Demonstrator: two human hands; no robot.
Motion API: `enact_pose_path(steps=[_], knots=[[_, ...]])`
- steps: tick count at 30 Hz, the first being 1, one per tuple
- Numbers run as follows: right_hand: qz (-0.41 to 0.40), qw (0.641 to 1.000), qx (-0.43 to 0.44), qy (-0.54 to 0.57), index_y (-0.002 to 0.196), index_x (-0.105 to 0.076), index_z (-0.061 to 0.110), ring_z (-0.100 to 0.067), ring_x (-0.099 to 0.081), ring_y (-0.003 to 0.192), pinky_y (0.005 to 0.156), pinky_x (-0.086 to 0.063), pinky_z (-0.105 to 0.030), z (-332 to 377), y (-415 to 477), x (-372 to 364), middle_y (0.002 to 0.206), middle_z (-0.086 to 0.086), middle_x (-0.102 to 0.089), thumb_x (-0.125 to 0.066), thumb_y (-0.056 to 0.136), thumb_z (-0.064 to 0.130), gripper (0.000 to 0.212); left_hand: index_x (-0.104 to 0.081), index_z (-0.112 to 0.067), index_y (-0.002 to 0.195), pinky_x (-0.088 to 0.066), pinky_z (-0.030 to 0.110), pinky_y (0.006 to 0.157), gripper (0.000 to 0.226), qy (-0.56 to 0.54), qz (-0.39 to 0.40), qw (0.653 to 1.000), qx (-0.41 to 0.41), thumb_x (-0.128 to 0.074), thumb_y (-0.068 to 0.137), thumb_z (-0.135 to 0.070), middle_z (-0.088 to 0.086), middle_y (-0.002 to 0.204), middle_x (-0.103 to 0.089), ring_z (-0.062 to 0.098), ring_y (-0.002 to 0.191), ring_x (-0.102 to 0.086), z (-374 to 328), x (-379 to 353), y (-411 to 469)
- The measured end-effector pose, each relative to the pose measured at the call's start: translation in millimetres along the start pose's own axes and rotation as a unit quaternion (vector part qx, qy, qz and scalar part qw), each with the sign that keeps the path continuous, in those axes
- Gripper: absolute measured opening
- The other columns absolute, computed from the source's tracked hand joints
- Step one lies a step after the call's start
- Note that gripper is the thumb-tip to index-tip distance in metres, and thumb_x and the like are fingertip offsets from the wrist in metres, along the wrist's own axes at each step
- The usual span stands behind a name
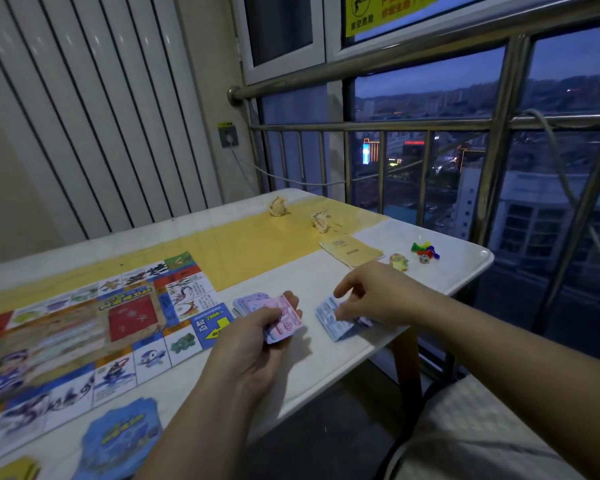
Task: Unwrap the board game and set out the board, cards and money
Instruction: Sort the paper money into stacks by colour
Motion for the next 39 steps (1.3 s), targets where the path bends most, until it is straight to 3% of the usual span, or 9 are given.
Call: enact_pose_path(steps=[5, 10, 14, 18, 20, 26, 31, 35, 39], knots=[[-0.098, 0.991, 0.067, 0.056, 0.097, -0.072, 0.017, 0.001, -0.056, 0.07, 0.06, -0.041, -0.01, 23, -9, 18, 0.086, 0.008, -0.067, -0.065, 0.085, 0.04, 0.027, -0.052, 0.003, 0.12, -0.055, 0.024, 0.047, 0.032, 0.015, 0.02, 1.0, -0.008, -0.048, 0.089, 0.01, 0.011, 0.071, -0.073, 0.017, 0.061, -0.071, 8, -6, -5], [0.019, 0.987, 0.065, 0.144, 0.085, -0.069, 0.014, -0.01, -0.066, 0.07, 0.072, -0.054, -0.028, 37, -16, -6, 0.077, -0.001, -0.073, -0.076, 0.076, 0.034, 0.023, -0.048, 0.008, 0.126, -0.055, 0.026, 0.046, 0.041, 0.008, 0.014, 1.0, -0.011, -0.05, 0.085, 0.015, 0.024, 0.09, -0.067, 0.028, 0.069, -0.068, 15, -19, -8], [-0.023, 0.981, 0.049, 0.187, 0.085, -0.066, 0.018, -0.003, -0.06, 0.063, 0.064, -0.051, -0.019, 27, -12, 16, 0.075, 0.002, -0.069, -0.072, 0.082, 0.02, 0.007, -0.05, 0.008, 0.12, -0.055, 0.036, 0.069, 0.027, -0.043, 0.015, 0.998, 0.035, -0.048, 0.093, 0.003, 0.026, 0.1, -0.061, 0.028, 0.086, -0.061, 16, -35, -12], [-0.143, 0.98, 0.002, 0.14, 0.099, -0.065, 0.019, -0.013, -0.06, 0.068, 0.063, -0.044, -0.025, -8, -9, 63, 0.074, 0.003, -0.068, -0.07, 0.084, 0.026, 0.017, -0.047, 0.009, 0.119, -0.042, 0.04, 0.085, 0.026, -0.051, 0.018, 0.998, 0.045, -0.036, 0.096, 0.005, 0.025, 0.106, -0.058, 0.03, 0.095, -0.056, 12, -40, -10], [-0.135, 0.987, -0.023, 0.089, 0.103, -0.066, 0.02, -0.01, -0.061, 0.07, 0.06, -0.042, -0.023, -26, -7, 67, 0.077, 0.005, -0.068, -0.072, 0.081, 0.03, 0.024, -0.043, 0.01, 0.125, -0.041, 0.04, 0.088, 0.033, -0.039, 0.018, 0.998, 0.04, -0.03, 0.095, 0.01, 0.026, 0.117, -0.056, 0.03, 0.1, -0.055, 13, -37, -7], [-0.079, 0.994, -0.073, 0.01, 0.104, -0.069, 0.019, -0.006, -0.059, 0.069, 0.06, -0.042, -0.019, -63, 3, 49, 0.079, 0.006, -0.065, -0.076, 0.077, 0.033, 0.032, -0.045, 0.006, 0.127, -0.05, 0.031, 0.057, 0.033, 0.004, 0.017, 0.999, 0.032, -0.039, 0.095, 0.009, 0.018, 0.093, -0.065, 0.023, 0.08, -0.062, 23, -36, 0], [-0.19, 0.982, -0.012, 0.012, 0.103, -0.069, 0.021, -0.006, -0.058, 0.083, 0.068, -0.044, -0.019, -44, -4, 65, 0.095, 0.006, -0.067, -0.067, 0.084, 0.039, 0.026, -0.053, 0.007, 0.119, -0.05, 0.024, 0.038, 0.029, 0.023, -0.009, 0.999, 0.022, -0.05, 0.09, 0.01, 0.019, 0.089, -0.064, 0.025, 0.074, -0.062, 24, -32, 2], [-0.059, 0.993, 0.045, 0.089, 0.082, -0.07, 0.021, -0.001, -0.058, 0.066, 0.06, -0.045, -0.017, 2, -14, 32, 0.074, 0.01, -0.067, -0.066, 0.081, 0.048, 0.027, -0.054, 0.004, 0.11, -0.053, 0.026, 0.041, 0.023, 0.032, 0.01, 0.999, 0.012, -0.051, 0.088, 0.011, 0.023, 0.087, -0.065, 0.027, 0.07, -0.065, 27, -43, -2], [-0.009, 0.987, 0.052, 0.152, 0.085, -0.067, 0.019, 0.002, -0.054, 0.057, 0.054, -0.04, -0.014, 13, -13, 14, 0.074, 0.003, -0.068, -0.074, 0.079, 0.033, 0.017, -0.053, 0.006, 0.106, -0.058, 0.029, 0.05, 0.019, 0.017, 0.037, 0.999, 0.026, -0.051, 0.088, 0.01, 0.024, 0.082, -0.067, 0.028, 0.071, -0.067, 31, -49, -6]])
Point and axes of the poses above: each hand's wrist, its own y-axis towards the middle knuckle, its own x-axis out of the back of the hand, z = x × y, the point moved 9 cm from there along y, towards the middle knuckle
